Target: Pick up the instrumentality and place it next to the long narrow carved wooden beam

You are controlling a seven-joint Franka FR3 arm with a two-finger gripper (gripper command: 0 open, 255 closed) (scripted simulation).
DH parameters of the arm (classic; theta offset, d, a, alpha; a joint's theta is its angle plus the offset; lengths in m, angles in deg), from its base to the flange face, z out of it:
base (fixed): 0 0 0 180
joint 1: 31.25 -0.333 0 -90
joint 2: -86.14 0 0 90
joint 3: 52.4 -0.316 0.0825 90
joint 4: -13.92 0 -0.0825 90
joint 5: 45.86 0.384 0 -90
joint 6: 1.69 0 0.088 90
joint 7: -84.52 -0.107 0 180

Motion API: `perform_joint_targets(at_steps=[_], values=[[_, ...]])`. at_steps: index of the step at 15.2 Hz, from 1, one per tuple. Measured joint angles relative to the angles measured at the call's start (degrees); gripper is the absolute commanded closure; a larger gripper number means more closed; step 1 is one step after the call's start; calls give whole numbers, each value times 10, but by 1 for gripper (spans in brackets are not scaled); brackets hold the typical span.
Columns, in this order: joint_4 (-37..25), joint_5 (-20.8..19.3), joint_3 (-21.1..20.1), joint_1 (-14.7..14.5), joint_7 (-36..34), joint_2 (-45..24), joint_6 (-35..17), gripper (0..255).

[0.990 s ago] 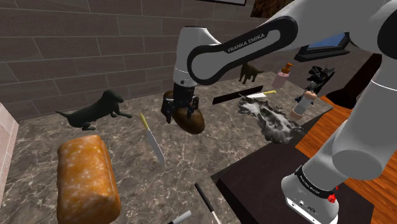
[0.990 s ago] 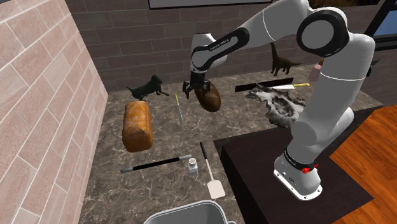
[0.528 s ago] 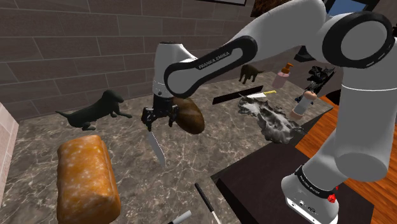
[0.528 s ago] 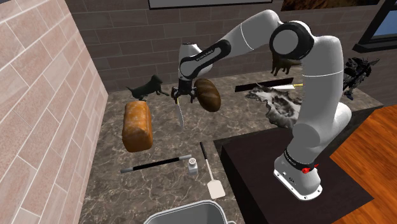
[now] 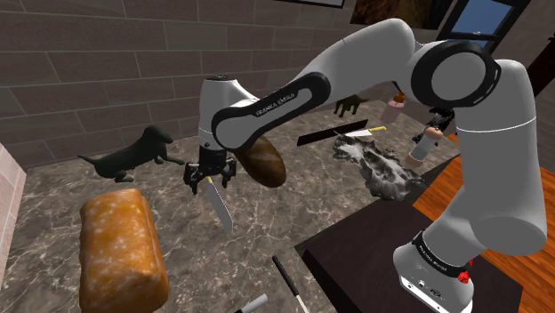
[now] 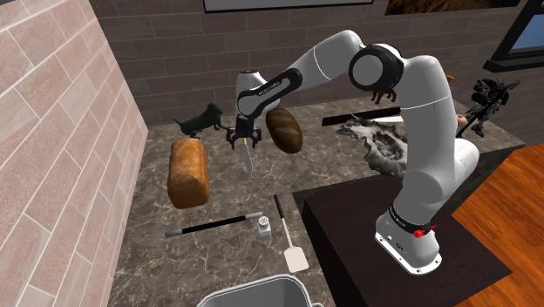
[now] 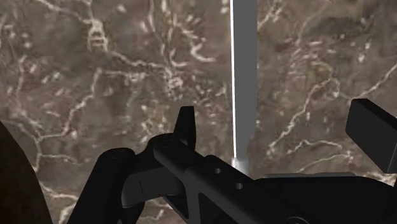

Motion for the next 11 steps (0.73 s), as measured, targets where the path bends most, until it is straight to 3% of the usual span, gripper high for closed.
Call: perform_joint_targets(at_steps=[9,10,11], values=[[3,-5,4,-6,-3,-17,-20,0],[3,-5,4,-6,-3,-17,-20,255],[3,-5,4,-6,-3,-17,-20,255]])
